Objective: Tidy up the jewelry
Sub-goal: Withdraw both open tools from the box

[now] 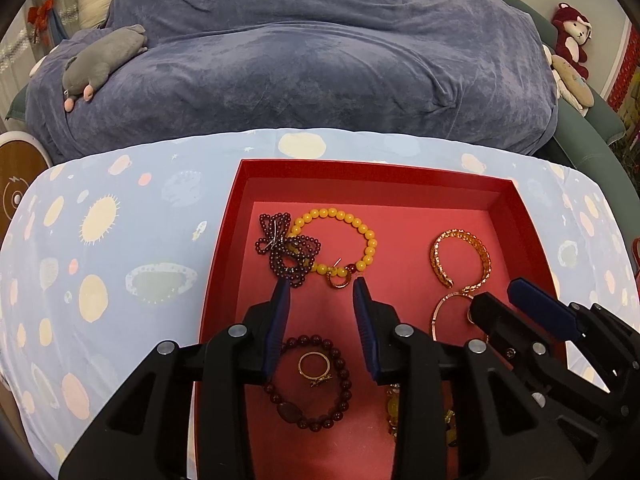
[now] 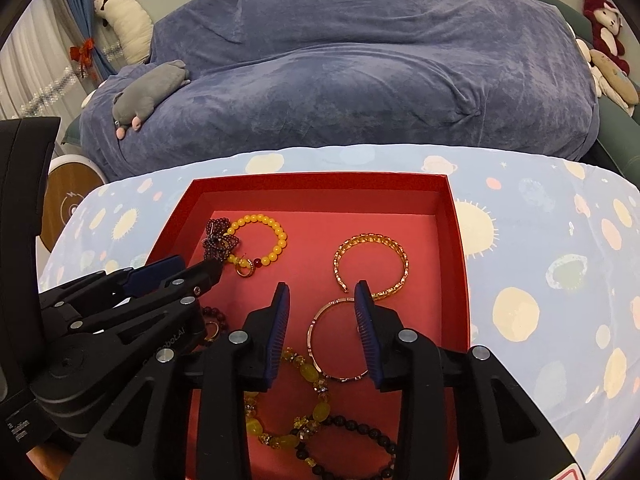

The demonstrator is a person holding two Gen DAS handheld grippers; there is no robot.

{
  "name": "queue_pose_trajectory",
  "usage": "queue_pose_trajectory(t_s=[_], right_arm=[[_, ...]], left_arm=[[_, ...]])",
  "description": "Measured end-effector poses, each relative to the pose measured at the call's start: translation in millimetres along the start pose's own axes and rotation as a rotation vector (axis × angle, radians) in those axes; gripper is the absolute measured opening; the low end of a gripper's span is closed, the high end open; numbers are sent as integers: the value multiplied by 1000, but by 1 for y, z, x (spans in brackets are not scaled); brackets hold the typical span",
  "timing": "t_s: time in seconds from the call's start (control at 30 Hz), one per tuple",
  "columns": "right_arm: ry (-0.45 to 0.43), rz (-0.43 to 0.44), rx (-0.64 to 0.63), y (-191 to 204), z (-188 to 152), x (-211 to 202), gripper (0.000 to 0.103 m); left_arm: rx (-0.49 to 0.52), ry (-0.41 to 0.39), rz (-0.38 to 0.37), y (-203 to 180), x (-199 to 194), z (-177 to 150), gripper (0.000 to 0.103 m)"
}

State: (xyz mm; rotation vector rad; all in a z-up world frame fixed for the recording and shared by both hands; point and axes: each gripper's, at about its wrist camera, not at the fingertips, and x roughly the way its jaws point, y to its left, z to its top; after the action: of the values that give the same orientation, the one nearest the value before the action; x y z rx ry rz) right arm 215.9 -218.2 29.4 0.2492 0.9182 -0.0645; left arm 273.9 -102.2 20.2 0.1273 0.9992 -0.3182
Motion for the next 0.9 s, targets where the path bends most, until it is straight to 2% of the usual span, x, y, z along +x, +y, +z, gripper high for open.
queue_pose_trajectory(t_s=[0.4,0.73,0.9], right_arm=[[40,6,-6,10,-35,-18,33],[75,-2,-15,18,-84,-47,33],[62,-8,-6,13,-96,-60,34]], left_arm=[[-15,18,5,4,-21,-37,31],[-20,46,4,3,-49,-84,31],[2,40,15,-5,-61,-101,32]])
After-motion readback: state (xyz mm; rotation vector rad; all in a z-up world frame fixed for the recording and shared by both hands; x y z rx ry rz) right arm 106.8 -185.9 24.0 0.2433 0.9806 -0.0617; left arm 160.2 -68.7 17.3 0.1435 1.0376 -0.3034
